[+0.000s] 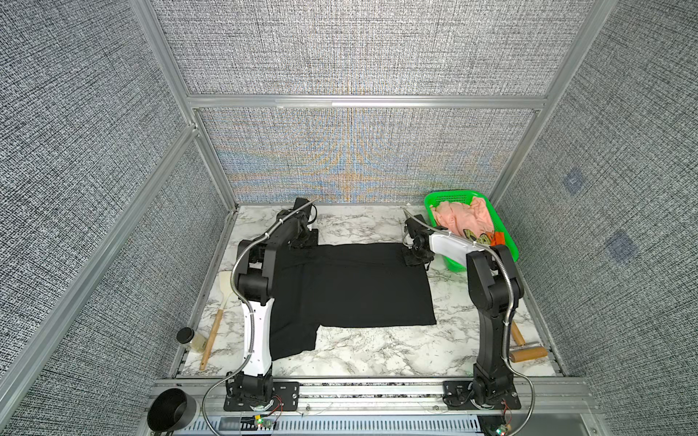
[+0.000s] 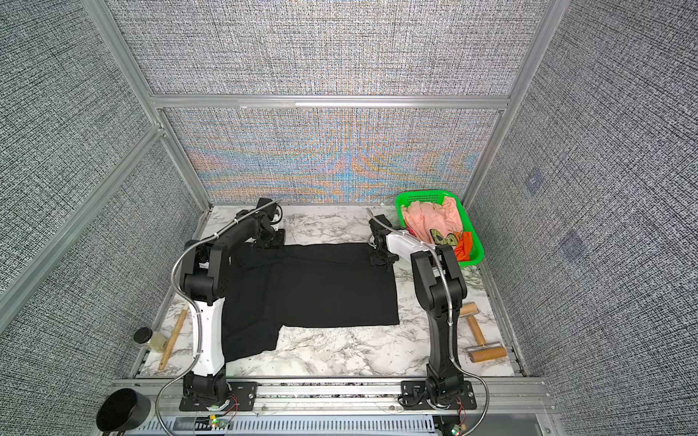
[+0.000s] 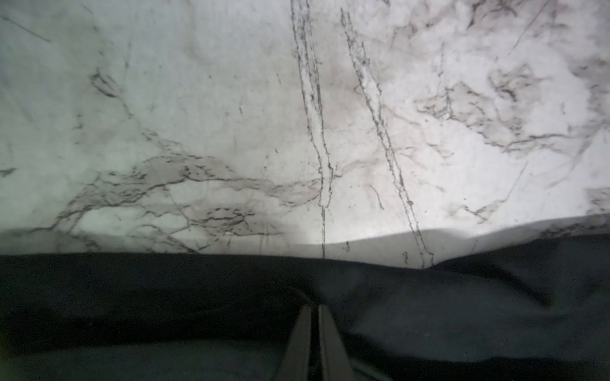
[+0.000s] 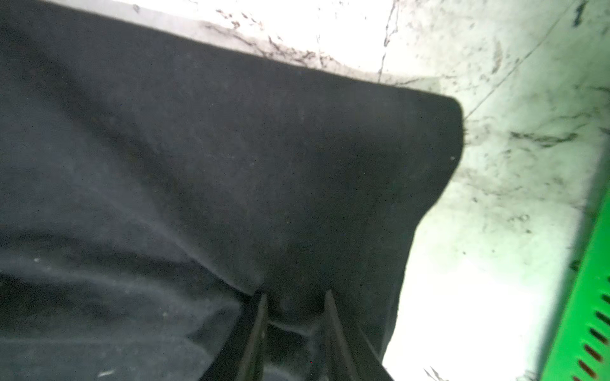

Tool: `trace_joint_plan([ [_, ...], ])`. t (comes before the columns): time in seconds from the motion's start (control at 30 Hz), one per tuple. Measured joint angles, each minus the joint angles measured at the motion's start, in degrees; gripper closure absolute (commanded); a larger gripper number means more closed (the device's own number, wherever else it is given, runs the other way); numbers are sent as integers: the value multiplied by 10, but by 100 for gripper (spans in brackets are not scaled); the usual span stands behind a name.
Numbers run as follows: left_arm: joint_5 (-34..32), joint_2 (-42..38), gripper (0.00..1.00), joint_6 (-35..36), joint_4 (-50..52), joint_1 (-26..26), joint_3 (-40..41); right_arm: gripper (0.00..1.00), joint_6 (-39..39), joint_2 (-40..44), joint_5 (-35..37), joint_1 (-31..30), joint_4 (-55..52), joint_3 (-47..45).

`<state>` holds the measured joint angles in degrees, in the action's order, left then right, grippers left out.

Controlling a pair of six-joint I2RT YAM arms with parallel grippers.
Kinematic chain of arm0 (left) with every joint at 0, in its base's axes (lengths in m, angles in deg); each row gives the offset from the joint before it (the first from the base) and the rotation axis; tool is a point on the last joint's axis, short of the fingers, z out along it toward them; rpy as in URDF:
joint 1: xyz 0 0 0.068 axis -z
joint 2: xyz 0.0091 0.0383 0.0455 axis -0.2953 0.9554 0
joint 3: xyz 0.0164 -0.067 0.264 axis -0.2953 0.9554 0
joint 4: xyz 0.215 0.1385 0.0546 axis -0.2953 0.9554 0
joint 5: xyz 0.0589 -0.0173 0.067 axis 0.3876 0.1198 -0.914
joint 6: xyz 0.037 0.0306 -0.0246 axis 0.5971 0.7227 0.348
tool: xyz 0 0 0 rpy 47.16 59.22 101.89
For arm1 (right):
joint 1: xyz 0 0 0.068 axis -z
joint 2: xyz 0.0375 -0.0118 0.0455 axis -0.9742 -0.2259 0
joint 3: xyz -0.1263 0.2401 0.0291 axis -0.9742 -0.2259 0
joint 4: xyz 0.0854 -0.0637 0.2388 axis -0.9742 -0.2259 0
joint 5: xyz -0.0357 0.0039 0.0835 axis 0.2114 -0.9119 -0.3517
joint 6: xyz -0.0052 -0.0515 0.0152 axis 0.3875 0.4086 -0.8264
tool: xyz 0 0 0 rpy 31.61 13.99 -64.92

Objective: Fold and stack t-shirts
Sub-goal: Smooth out the T-shirt at the center of the table.

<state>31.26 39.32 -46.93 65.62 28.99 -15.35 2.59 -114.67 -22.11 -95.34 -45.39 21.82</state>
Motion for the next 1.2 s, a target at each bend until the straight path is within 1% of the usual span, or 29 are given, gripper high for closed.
trace_joint_plan([
  [0.17,-16,-31,100,-32,-12,8,38,65,2,-1,0,0,-3,3],
  [0.33,-37,-79,100,-92,-19,13,97,65,5,-9,5,1,1,15],
  [0.47,-50,-128,100,-161,-20,26,162,65,11,-17,13,1,4,27],
  [0.6,-63,-165,100,-236,-19,55,229,65,13,-23,19,1,9,33],
  [0.73,-83,-196,100,-311,-19,81,278,65,15,-30,26,1,21,39],
  [0.9,-109,-240,100,-417,-20,123,348,65,12,-53,36,2,41,70],
  [0.97,-113,-253,94,-457,-25,139,375,65,12,-57,37,2,41,78],
  [1.0,-113,-259,86,-478,-25,147,390,65,13,-57,37,2,41,78],
  [1.03,-113,-264,76,-492,-27,152,401,65,13,-57,37,2,42,77],
  [1.1,-116,-280,49,-527,-30,161,424,65,15,-57,37,2,42,77],
  [1.17,-126,-304,35,-552,-29,167,436,65,17,-56,35,3,46,73],
  [1.2,-133,-318,26,-565,-29,169,437,65,19,-54,34,3,50,70],
])
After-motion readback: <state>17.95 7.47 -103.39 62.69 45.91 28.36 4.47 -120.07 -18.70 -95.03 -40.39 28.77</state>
